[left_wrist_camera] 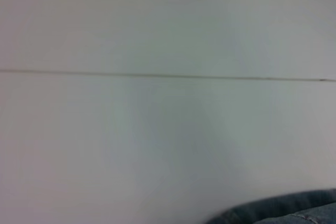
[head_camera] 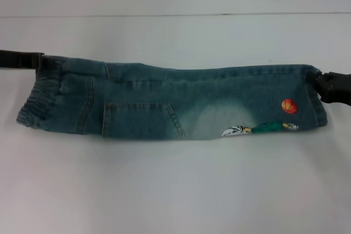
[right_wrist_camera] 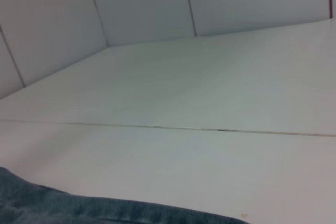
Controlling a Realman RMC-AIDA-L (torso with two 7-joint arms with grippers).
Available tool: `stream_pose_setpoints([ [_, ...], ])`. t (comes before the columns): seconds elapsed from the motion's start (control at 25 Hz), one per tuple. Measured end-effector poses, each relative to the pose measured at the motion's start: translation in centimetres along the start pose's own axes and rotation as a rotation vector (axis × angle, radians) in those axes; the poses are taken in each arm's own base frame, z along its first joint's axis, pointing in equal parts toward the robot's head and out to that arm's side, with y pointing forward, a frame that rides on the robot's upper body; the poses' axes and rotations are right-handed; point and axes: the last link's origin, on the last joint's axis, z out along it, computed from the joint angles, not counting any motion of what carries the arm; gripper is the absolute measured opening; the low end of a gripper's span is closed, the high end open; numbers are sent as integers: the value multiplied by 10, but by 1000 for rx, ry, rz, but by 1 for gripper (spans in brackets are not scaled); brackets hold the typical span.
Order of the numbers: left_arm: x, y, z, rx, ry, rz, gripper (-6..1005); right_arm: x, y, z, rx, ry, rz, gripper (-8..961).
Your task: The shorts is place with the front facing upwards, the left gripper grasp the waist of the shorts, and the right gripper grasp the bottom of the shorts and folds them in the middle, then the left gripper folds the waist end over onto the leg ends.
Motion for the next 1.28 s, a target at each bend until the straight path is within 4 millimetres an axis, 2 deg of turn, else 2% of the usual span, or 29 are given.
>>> stream_pose_setpoints([
  [0.52, 9, 0, 12, 64, 53, 38, 49, -2, 8, 22, 38, 8, -4, 44],
  [0.84, 8, -3, 16, 89, 70, 31, 50, -3, 6, 25, 69, -4, -12, 49],
  [1.28, 12, 4, 26, 97, 81, 60, 50, 2, 8, 30, 82, 22, -19, 56],
])
